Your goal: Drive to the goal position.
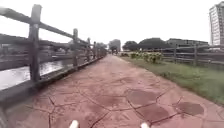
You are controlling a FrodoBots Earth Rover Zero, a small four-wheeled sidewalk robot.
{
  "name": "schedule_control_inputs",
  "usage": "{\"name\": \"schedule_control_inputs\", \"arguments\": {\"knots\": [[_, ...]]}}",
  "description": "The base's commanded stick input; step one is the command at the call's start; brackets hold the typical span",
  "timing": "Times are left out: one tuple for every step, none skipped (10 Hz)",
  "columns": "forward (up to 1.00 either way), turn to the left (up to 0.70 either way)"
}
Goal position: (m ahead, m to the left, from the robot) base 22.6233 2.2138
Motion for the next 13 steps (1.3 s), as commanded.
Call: {"name": "schedule_control_inputs", "arguments": {"knots": [[0.7, 0.0], [0.7, 0.0], [0.7, 0.0], [0.7, 0.0], [0.7, 0.0], [0.7, 0.0], [0.7, 0.0], [0.7, 0.0], [0.7, 0.0], [0.7, 0.0], [0.7, 0.0], [0.7, 0.0], [0.7, 0.0]]}}
